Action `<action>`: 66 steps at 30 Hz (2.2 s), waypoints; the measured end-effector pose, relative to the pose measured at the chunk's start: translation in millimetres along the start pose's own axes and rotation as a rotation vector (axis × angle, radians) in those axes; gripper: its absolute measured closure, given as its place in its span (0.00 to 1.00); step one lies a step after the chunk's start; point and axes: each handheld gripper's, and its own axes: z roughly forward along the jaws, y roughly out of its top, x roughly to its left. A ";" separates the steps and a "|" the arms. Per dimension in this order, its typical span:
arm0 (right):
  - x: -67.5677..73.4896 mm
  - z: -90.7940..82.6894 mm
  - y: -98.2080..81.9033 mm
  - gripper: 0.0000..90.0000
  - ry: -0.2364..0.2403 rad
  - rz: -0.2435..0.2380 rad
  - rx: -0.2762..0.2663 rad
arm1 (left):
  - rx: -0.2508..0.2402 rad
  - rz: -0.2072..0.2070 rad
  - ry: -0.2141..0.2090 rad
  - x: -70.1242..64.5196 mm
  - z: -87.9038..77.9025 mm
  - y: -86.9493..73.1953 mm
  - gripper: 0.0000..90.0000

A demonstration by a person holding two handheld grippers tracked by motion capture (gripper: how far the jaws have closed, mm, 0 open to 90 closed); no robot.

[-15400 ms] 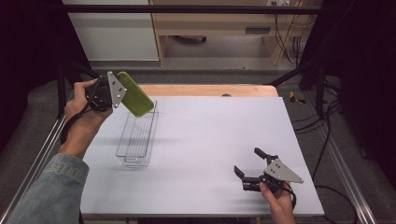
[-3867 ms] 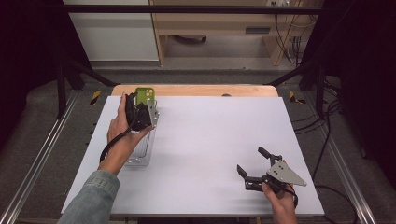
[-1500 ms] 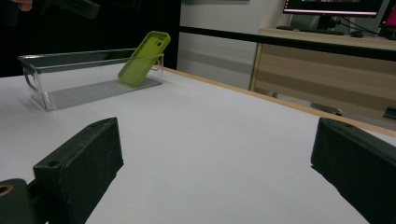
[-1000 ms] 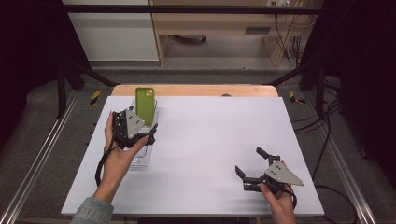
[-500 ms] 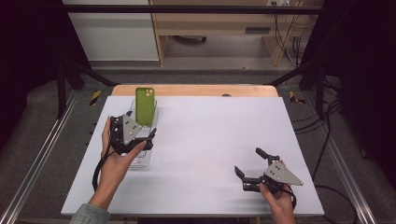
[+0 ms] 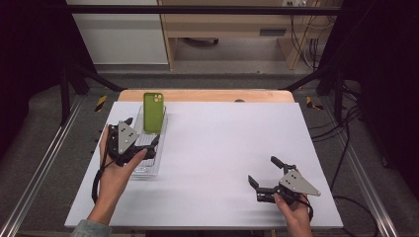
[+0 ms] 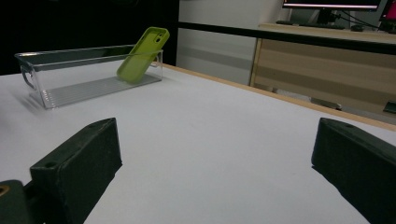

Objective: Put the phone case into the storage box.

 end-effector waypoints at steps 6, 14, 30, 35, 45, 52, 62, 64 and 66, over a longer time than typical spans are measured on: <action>0.8 0.3 -0.1 0.02 0.000 0.004 0.003 | -0.016 -0.018 -0.005 4.2 -5.8 -3.1 0.05; 1.0 0.6 -0.4 0.02 0.004 0.000 0.004 | -0.032 0.005 -0.002 3.5 -13.4 -7.7 0.04; 0.8 0.4 -0.6 0.02 0.006 -0.001 0.003 | -0.076 0.004 -0.026 -1.8 -25.3 -16.2 0.04; 1.1 0.5 -0.5 0.02 0.007 -0.003 0.003 | -0.109 -0.028 -0.043 0.0 -29.9 -20.9 0.04; 2.1 1.1 -0.7 0.02 0.012 -0.006 0.006 | -0.168 -0.057 -0.058 -0.3 -41.0 -35.0 0.04; 2.3 1.1 -0.8 0.02 0.013 -0.006 0.006 | -0.184 -0.093 -0.066 2.7 -48.1 -41.7 0.04; 2.4 1.1 -0.7 0.02 0.014 -0.005 0.005 | -0.238 -0.164 -0.063 12.8 -59.2 -55.2 0.04; 2.7 1.2 -0.7 0.02 0.015 -0.007 0.005 | -0.245 -0.163 -0.071 14.4 -61.9 -55.9 0.04; 2.9 1.3 -0.7 0.02 0.015 -0.007 0.005 | -0.245 -0.164 -0.078 16.0 -64.2 -57.5 0.03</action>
